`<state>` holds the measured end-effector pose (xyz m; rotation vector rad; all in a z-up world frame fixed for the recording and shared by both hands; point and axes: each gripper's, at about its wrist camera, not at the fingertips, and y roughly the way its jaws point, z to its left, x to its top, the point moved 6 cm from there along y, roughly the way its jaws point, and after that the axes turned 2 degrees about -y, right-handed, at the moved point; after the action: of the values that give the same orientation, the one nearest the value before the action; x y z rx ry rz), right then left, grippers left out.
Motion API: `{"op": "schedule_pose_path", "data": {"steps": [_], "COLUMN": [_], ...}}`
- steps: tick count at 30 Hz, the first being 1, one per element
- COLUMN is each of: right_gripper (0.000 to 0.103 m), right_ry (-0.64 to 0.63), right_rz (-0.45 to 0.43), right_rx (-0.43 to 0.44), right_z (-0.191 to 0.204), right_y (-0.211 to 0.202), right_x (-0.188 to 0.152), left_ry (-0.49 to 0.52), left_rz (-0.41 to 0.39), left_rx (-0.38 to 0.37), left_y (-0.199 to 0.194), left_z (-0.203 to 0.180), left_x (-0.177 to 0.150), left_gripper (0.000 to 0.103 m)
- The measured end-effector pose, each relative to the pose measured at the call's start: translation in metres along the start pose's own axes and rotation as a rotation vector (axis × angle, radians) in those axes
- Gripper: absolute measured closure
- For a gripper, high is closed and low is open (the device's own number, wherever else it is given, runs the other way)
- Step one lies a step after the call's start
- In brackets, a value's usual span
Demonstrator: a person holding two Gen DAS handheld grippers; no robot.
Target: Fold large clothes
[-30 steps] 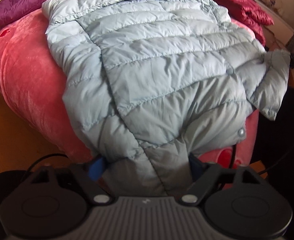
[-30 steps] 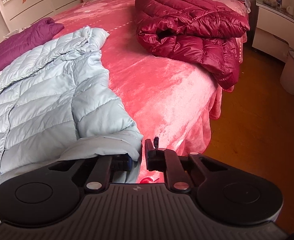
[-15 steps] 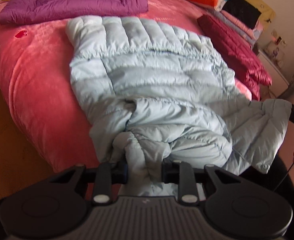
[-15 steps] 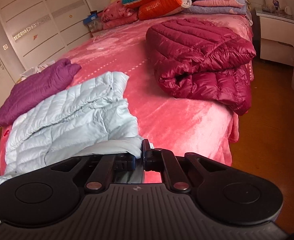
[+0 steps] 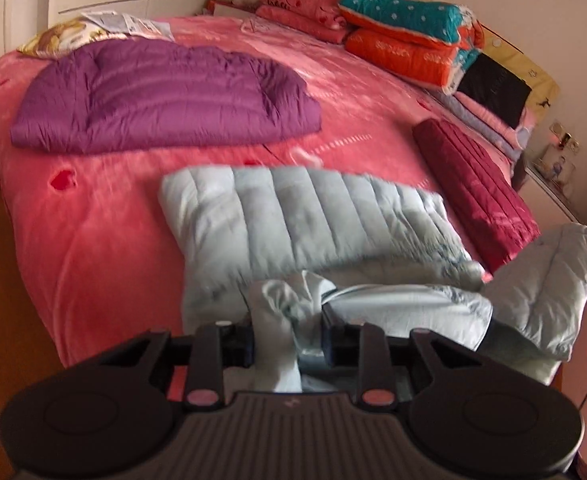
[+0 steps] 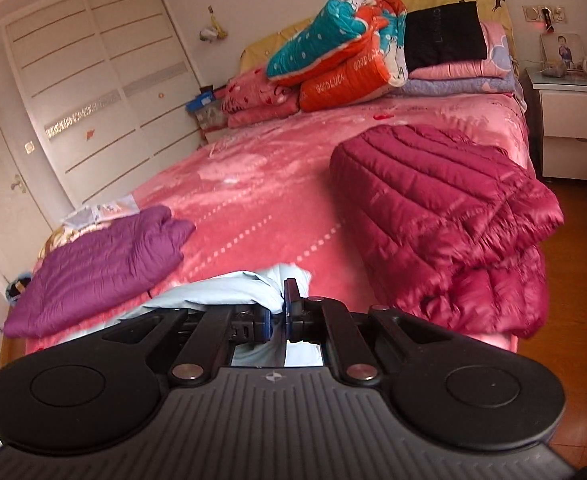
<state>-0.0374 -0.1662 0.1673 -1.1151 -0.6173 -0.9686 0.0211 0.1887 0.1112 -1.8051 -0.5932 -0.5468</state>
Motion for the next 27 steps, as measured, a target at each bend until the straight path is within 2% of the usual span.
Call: {"op": "schedule_pose_path", "data": {"steps": [5, 10, 21, 25, 27], "right_gripper": [0.096, 0.096, 0.096, 0.094, 0.087], "right_ry": [0.038, 0.069, 0.143, 0.176, 0.184], "right_rz": [-0.043, -0.061, -0.02, 0.005, 0.023], "right_rx": [-0.016, -0.05, -0.103, -0.099, -0.091], "right_z": [0.008, 0.015, 0.011, 0.004, 0.004], "right_y": [0.04, 0.088, 0.177, 0.195, 0.199], "right_x": [0.018, 0.019, -0.008, -0.018, -0.02], "left_ry": [-0.025, -0.056, -0.164, -0.226, -0.25], "left_rz": [-0.026, -0.014, 0.009, -0.024, -0.052], "left_rx": [0.028, 0.063, 0.156, 0.191, 0.187], "left_y": [0.023, 0.061, 0.124, 0.127, 0.122], "left_z": [0.015, 0.032, 0.08, 0.098, 0.104], "left_x": [0.044, 0.074, 0.111, 0.118, 0.116], "left_gripper": [0.073, 0.071, 0.065, 0.058, 0.051]}}
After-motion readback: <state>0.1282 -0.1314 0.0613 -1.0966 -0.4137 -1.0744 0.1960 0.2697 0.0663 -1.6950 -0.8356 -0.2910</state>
